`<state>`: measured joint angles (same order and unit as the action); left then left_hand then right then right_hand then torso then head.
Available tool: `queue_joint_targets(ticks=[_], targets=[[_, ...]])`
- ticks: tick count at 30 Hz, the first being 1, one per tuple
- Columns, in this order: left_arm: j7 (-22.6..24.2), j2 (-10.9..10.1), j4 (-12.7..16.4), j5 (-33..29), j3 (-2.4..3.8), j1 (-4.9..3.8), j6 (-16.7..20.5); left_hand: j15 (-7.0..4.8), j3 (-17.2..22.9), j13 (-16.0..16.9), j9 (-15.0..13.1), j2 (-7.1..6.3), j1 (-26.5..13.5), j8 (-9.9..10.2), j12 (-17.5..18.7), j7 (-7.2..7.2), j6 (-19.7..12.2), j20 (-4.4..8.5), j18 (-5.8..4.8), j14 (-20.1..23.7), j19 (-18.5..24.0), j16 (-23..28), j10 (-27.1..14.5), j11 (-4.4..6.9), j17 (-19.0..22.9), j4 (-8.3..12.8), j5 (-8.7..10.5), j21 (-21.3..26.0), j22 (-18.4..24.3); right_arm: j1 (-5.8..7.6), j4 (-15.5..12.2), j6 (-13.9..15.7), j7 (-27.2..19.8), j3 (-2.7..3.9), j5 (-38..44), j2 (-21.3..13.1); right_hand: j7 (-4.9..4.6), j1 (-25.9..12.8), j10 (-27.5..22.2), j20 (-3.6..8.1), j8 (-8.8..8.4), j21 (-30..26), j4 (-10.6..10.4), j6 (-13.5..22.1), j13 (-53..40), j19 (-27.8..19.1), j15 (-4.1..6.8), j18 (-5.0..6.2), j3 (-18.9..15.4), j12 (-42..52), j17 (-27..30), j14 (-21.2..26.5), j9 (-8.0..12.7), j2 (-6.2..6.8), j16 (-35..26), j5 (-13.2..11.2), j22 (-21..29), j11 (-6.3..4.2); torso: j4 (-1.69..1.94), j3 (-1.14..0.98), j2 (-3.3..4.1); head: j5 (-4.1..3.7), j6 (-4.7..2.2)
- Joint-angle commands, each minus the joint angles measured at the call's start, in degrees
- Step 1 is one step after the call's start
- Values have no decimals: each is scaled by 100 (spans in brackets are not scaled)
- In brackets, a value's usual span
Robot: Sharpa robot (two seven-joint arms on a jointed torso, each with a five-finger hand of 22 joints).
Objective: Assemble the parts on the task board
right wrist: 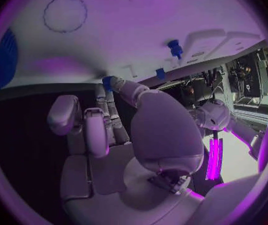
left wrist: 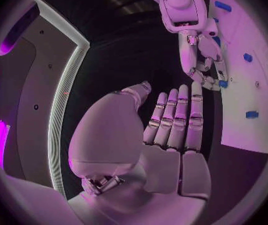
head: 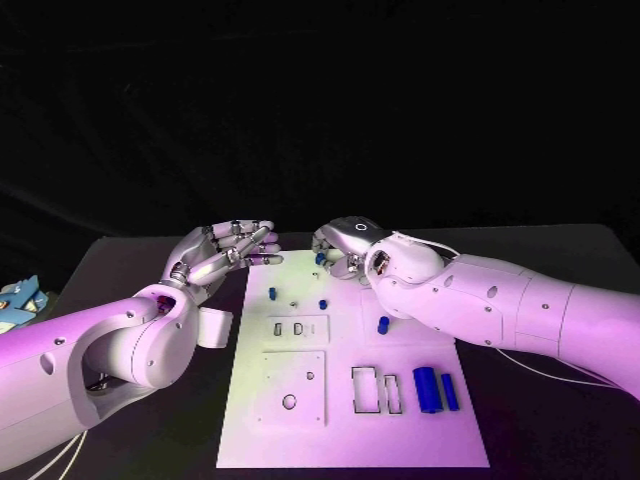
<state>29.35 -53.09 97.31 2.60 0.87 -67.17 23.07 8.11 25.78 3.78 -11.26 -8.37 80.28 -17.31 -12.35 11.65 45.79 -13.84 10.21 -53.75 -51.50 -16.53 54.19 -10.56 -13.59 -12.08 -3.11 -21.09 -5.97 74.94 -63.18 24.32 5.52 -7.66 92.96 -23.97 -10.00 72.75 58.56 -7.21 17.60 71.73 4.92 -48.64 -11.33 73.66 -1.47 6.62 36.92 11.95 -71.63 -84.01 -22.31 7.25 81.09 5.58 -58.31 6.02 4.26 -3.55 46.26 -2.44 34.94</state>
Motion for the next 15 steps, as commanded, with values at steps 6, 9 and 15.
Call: queue_joint_targets(ticks=[6, 9, 15], targets=[[36, -5, 3, -3, 4, -11, -108, 5, 22, -2, -5, -11, 22, 15, 39, 209, 16, 2, 26, 9, -24, 21, 37, -9, -5, 8, -10, 6, 7, 4, -16, 68, -52, 5, -14, -23, -1, -271, -368, -59, -350, -195, -74, 467, 203, -174, -50, 11, -158, -170, 195, -158, 71, 345, -95, -1, 245, 81, -4, -3, 1, 2, -10], [37, -14, -8, -3, 4, -12, -105, 5, 22, -2, -5, -11, 22, 15, 39, 209, 16, 2, 26, 9, -24, 21, 37, -9, -5, 8, -10, 6, 7, 18, -129, 135, -61, 6, -24, -126, 4, -272, -355, -58, -347, -176, -82, 452, 204, -154, -47, 5, -171, -155, 180, -162, 64, 344, -87, 2, 211, 76, -12, -4, -1, 4, -14], [44, -43, -55, -6, 3, -14, -146, 5, 22, -2, -5, -11, 22, 15, 39, 209, 16, 2, 26, 9, -24, 21, 37, -9, -5, 8, -10, 6, 7, 122, -782, 362, -41, 60, -272, -682, -32, -215, -47, -43, -238, -46, -145, 92, 194, 5, -31, -39, -161, 75, 29, -214, -32, 262, 15, 120, -25, 61, -49, -6, -29, 9, -36]])
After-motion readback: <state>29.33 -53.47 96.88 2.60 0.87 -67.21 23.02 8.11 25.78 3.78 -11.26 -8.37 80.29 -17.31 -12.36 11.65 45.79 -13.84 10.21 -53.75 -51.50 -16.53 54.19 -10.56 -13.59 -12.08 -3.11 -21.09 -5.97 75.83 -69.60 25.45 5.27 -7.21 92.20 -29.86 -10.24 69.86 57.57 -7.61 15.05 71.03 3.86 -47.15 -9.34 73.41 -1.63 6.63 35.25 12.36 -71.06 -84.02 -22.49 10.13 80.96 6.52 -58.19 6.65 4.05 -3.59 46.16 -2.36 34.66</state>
